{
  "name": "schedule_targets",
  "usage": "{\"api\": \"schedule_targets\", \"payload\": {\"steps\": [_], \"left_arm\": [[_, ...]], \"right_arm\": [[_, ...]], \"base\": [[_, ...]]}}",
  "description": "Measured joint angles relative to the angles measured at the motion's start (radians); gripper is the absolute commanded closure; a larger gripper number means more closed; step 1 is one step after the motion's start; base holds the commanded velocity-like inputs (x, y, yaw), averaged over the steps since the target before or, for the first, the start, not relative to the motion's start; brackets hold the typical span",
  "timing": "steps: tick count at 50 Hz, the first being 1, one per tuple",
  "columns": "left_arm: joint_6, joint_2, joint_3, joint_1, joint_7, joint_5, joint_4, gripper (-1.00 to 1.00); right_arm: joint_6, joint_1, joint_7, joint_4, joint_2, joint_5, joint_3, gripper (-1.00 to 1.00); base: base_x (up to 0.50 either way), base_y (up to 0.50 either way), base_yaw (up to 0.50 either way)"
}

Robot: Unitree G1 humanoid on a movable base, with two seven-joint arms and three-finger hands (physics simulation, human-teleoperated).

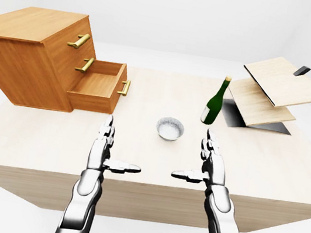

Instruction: Put the bowl on top of the cabinet.

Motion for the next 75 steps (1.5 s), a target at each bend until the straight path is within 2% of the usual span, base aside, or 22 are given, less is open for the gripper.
{"api": "schedule_targets", "payload": {"steps": [11,22,28,35,45,54,65,75], "left_arm": [[0.012,0.006,0.011,0.016,-0.026,-0.012,-0.027,-1.0],[0.056,0.009,0.021,0.07,-0.057,-0.034,-0.147,-1.0],[0.063,0.007,0.031,0.113,-0.081,-0.05,-0.219,-1.0],[0.082,0.003,0.049,0.165,-0.107,-0.074,-0.321,-1.0],[0.082,-0.013,0.083,0.258,-0.149,-0.121,-0.507,-1.0],[0.082,-0.043,0.151,0.326,-0.205,-0.192,-0.68,-1.0],[0.082,-0.078,0.234,0.35,-0.259,-0.253,-0.803,-1.0],[0.082,-0.098,0.275,0.349,-0.283,-0.276,-0.853,-1.0]], "right_arm": [[0.014,0.007,0.011,-0.014,-0.008,-0.003,-0.014,-1.0],[0.086,0.07,0.008,-0.179,-0.002,-0.035,0.009,-1.0],[0.086,0.117,0.004,-0.292,0.002,-0.057,0.031,-1.0],[0.086,0.172,-0.005,-0.426,0.003,-0.086,0.068,-1.0],[0.086,0.233,-0.02,-0.58,-0.005,-0.12,0.117,-1.0],[0.086,0.273,-0.035,-0.68,-0.018,-0.144,0.158,-1.0],[0.086,0.293,-0.043,-0.73,-0.028,-0.154,0.177,-1.0],[0.086,0.302,-0.037,-0.743,-0.04,-0.181,0.185,-0.99]], "base": [[0.0,0.0,0.0],[0.0,0.0,0.0],[0.0,0.0,0.0],[0.0,0.0,0.0],[0.0,0.0,0.0],[0.0,0.0,0.0],[0.0,0.0,0.0],[0.0,0.22,0.0]]}}
